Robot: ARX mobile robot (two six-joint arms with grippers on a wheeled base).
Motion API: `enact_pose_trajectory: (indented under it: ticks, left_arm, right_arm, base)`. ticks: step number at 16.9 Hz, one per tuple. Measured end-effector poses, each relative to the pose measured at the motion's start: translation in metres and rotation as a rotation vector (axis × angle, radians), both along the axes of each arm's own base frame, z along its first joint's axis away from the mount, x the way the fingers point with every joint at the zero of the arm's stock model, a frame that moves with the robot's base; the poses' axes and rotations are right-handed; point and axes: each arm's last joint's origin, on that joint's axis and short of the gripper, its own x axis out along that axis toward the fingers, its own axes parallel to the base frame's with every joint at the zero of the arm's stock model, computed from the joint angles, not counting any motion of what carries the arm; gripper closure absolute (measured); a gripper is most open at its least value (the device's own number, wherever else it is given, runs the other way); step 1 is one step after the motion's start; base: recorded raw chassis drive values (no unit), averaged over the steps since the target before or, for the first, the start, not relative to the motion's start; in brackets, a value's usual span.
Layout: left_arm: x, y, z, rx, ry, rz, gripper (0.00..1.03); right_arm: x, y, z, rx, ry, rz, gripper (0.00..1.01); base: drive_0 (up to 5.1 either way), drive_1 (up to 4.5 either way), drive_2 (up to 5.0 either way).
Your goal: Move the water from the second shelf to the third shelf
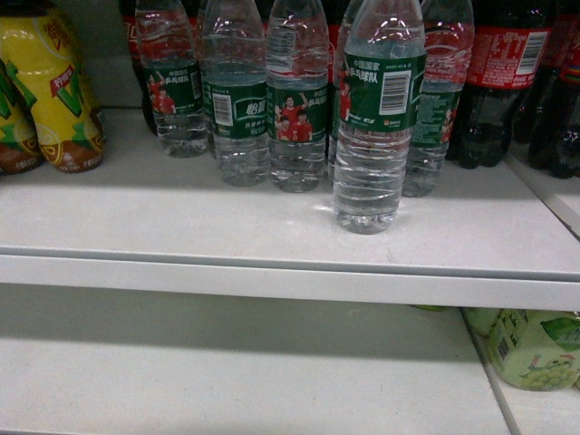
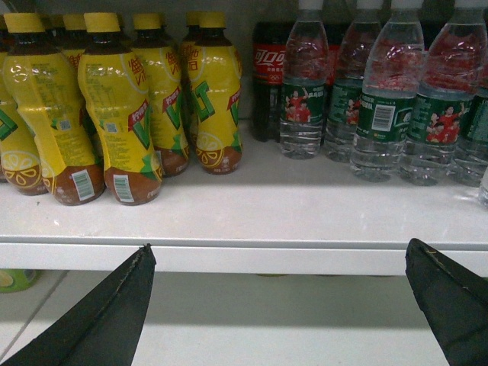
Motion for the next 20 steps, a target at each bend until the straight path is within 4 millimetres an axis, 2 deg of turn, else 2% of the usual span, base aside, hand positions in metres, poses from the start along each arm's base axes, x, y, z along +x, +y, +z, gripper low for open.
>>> enact_pose_trajectory:
  ticks: [13, 14, 15, 16, 18, 19, 20]
  left_arm:
    - [0.000, 0.000, 0.000, 0.000, 0.000, 0.000, 0.05]
    - [0.000, 0.000, 0.000, 0.000, 0.000, 0.000, 0.05]
    - [0.000, 0.000, 0.000, 0.000, 0.000, 0.000, 0.05]
    - [0.000, 0.000, 0.000, 0.000, -0.001, 0.002, 0.05]
    - [0.000, 0.000, 0.000, 0.000, 0.000, 0.000, 0.05]
    - [0.000, 0.000, 0.000, 0.000, -0.001, 0.000, 0.05]
    - [0.000, 0.000, 0.000, 0.000, -0.001, 0.000, 0.05]
  right_arm:
    - [0.000, 0.000, 0.000, 0.000, 0.000, 0.000, 0.03]
    - [0.000, 0.000, -0.001, 0.003, 0.020, 0.003, 0.03]
    - [0.000, -0.002, -0.003, 0.061, 0.190, 0.074, 0.03]
    - [0.004, -0.007, 0.001, 0.137, 0.291, 0.097, 0.03]
    - [0.014, -0.013, 0.030, 0.144, 0.191, 0.146, 0.03]
    - [0.026, -0.015, 0.052, 0.128, 0.136, 0.158, 0.03]
    - [0.037, -0.014, 0.061, 0.122, 0.123, 0.169, 0.03]
  base:
    - [0.0, 0.00, 0.0]
    - [0.0, 0.00, 0.0]
    - [0.0, 0.00, 0.0]
    - [0.0, 0.00, 0.0]
    - [0.0, 0.00, 0.0]
    - [0.0, 0.00, 0.0]
    - [0.0, 0.00, 0.0]
